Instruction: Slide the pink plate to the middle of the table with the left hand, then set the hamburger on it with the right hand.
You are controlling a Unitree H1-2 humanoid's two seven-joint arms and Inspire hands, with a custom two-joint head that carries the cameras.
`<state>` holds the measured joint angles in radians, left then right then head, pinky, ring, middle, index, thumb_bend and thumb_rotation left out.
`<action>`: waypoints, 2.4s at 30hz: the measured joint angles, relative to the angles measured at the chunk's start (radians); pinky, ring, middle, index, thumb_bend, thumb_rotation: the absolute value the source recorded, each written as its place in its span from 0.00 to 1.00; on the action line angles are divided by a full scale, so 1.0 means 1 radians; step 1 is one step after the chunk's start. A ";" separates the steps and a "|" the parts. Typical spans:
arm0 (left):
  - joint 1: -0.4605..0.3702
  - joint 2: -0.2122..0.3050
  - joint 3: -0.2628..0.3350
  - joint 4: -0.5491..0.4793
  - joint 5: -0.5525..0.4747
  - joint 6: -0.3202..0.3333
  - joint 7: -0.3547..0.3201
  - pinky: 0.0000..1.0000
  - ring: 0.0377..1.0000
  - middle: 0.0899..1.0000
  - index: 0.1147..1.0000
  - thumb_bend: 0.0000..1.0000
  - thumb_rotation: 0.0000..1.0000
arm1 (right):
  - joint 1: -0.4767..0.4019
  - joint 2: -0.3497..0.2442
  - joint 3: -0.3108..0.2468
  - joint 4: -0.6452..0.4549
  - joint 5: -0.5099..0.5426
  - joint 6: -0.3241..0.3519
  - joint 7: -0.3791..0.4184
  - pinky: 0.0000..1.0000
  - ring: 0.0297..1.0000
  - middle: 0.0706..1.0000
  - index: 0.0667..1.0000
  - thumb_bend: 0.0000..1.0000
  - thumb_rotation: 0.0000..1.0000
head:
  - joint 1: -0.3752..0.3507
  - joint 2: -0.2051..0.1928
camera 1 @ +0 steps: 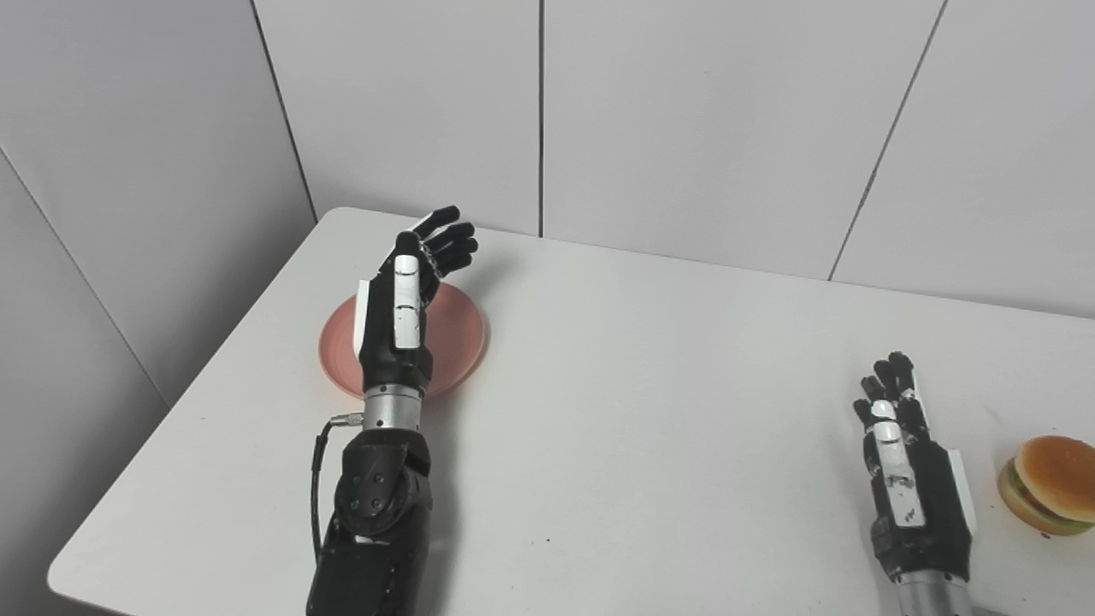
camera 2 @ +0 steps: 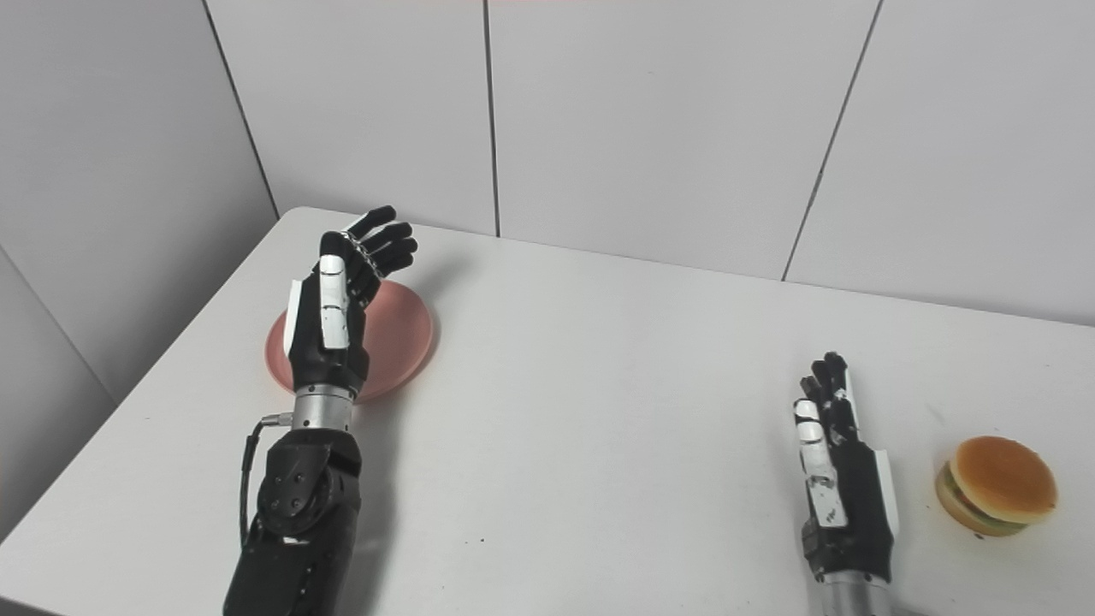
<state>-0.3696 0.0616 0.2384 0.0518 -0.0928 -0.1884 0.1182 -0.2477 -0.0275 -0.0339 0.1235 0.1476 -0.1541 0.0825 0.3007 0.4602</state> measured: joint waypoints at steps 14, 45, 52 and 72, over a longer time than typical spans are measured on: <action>-0.088 0.155 0.125 0.190 0.002 -0.015 0.086 0.68 0.65 0.61 0.59 0.76 1.00 | -0.001 0.000 0.000 -0.002 -0.001 0.004 -0.006 1.00 1.00 1.00 0.99 0.59 0.75 | 0.005 0.006; -0.189 0.272 0.143 0.702 -0.062 -0.153 0.094 0.72 0.67 0.65 0.63 0.68 1.00 | -0.001 -0.004 0.002 -0.006 0.021 0.014 0.013 1.00 1.00 1.00 1.00 0.61 0.78 | -0.002 0.018; -0.183 0.266 0.140 0.688 -0.103 -0.144 0.066 0.78 0.71 0.67 0.65 0.71 1.00 | -0.001 -0.004 0.003 -0.006 0.017 0.017 0.011 1.00 1.00 1.00 1.00 0.63 0.77 | -0.006 0.021; -0.102 0.152 0.047 0.412 -0.251 0.134 -0.128 0.81 0.81 0.79 0.77 0.75 1.00 | -0.004 -0.009 0.000 -0.003 -0.003 0.018 0.004 1.00 1.00 1.00 1.00 0.63 0.80 | -0.015 0.034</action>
<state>-0.4717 0.2139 0.2850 0.4636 -0.3439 -0.0545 -0.0097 -0.2519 -0.0366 -0.0340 0.1206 0.1445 -0.1361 0.0864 0.2853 0.4939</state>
